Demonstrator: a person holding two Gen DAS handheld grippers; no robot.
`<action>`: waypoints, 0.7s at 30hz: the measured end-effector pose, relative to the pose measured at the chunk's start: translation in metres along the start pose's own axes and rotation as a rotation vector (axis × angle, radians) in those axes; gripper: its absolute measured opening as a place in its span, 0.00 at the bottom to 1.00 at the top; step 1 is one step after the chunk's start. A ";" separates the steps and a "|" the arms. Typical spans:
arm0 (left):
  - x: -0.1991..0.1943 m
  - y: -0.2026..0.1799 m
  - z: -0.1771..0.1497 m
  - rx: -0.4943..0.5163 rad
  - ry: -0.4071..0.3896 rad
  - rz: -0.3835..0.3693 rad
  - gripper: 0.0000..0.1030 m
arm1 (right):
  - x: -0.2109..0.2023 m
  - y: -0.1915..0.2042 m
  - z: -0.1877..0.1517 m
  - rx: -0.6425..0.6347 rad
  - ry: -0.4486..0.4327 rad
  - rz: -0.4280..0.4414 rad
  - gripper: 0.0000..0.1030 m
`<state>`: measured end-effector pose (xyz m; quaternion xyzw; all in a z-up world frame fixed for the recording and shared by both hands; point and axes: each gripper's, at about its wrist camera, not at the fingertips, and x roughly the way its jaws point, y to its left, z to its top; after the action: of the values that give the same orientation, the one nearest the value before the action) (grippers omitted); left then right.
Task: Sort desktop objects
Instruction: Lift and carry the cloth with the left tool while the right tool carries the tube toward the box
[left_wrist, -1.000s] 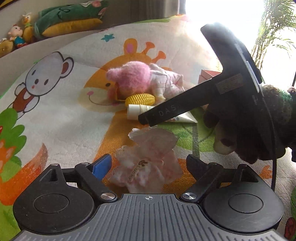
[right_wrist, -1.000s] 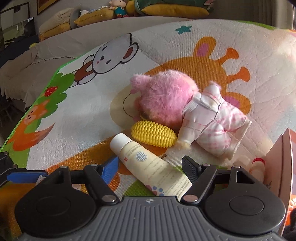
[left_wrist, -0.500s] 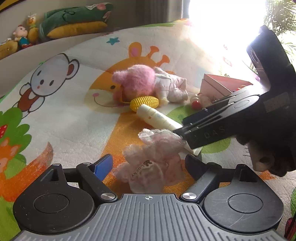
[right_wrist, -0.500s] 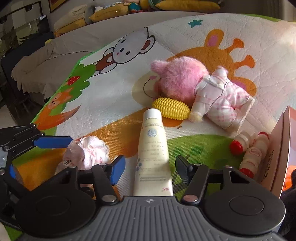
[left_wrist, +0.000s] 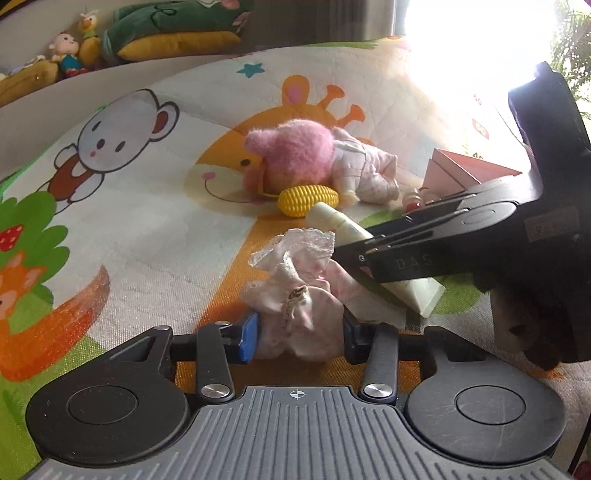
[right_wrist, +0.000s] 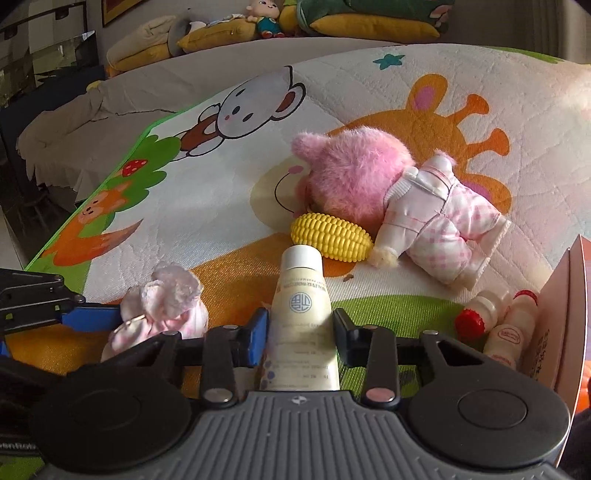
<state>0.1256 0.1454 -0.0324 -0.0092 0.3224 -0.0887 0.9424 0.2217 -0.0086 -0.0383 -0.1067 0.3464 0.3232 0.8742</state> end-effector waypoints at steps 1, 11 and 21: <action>0.000 -0.001 0.001 -0.004 -0.001 -0.003 0.39 | -0.003 -0.001 -0.003 0.005 0.001 0.001 0.36; -0.016 -0.048 -0.016 0.073 0.033 -0.102 0.39 | -0.068 -0.009 -0.057 0.043 0.004 -0.006 0.36; -0.043 -0.110 -0.035 0.139 0.021 -0.203 0.32 | -0.143 -0.032 -0.122 0.178 -0.039 -0.082 0.36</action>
<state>0.0535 0.0460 -0.0259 0.0246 0.3226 -0.2059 0.9235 0.0982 -0.1538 -0.0324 -0.0362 0.3522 0.2572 0.8992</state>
